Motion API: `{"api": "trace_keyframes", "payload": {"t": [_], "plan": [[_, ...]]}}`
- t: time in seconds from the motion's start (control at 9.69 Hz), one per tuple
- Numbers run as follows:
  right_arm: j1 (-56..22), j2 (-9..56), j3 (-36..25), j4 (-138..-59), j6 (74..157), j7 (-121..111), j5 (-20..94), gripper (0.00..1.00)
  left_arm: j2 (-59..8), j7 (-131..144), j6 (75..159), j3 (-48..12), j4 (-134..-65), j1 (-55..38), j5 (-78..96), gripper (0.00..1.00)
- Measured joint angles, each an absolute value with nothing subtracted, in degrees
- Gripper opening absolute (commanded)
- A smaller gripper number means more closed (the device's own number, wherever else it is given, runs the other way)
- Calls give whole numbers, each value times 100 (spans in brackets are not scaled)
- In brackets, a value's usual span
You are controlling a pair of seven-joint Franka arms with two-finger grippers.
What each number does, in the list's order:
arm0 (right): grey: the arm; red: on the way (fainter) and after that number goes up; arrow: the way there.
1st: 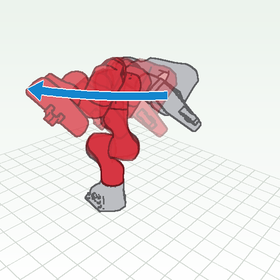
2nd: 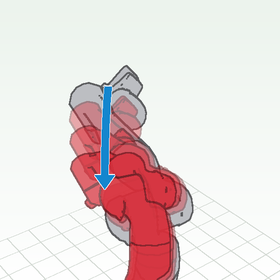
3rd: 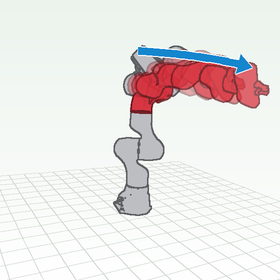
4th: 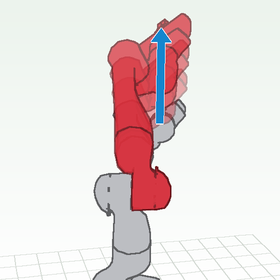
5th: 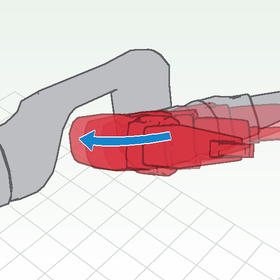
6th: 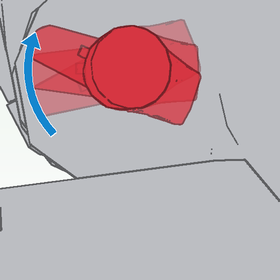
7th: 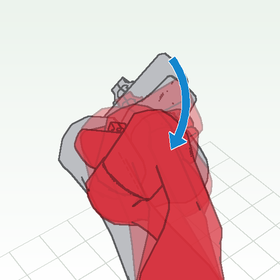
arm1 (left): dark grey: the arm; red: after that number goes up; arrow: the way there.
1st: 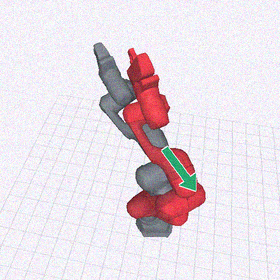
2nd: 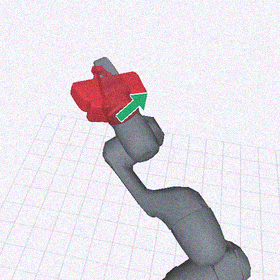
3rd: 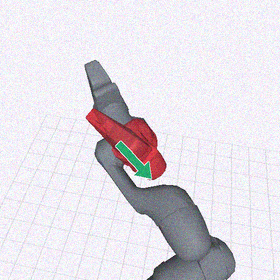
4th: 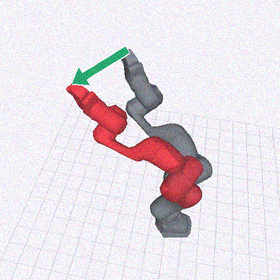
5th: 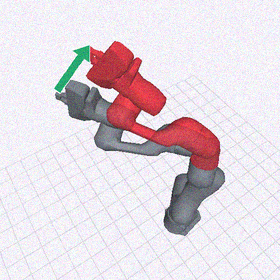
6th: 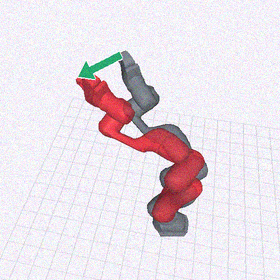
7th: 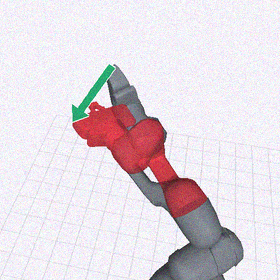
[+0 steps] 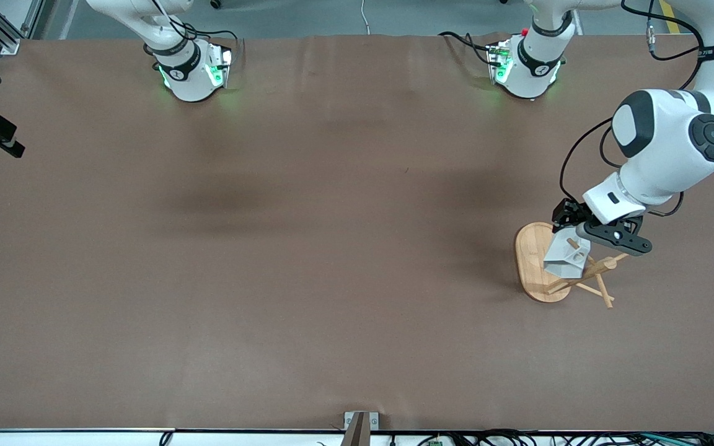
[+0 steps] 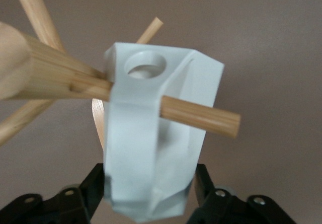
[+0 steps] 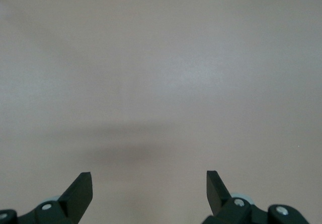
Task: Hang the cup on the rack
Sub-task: 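Open the left gripper to release the cup on the peg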
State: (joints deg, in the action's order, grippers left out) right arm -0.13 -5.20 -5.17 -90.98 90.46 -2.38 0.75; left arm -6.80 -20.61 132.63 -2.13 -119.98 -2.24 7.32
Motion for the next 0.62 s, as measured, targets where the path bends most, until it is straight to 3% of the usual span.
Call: {"api": "trace_keyframes", "payload": {"t": [0.31,0.62], "plan": [[-13,-521,-517,-9098,9046,-238,75,100,-676,-2049,13204,-213,-11782,-227,732,100],[-13,-520,-518,-9098,9045,-238,75,100,-489,-1456,12388,-214,-11275,-256,771,100]]}}
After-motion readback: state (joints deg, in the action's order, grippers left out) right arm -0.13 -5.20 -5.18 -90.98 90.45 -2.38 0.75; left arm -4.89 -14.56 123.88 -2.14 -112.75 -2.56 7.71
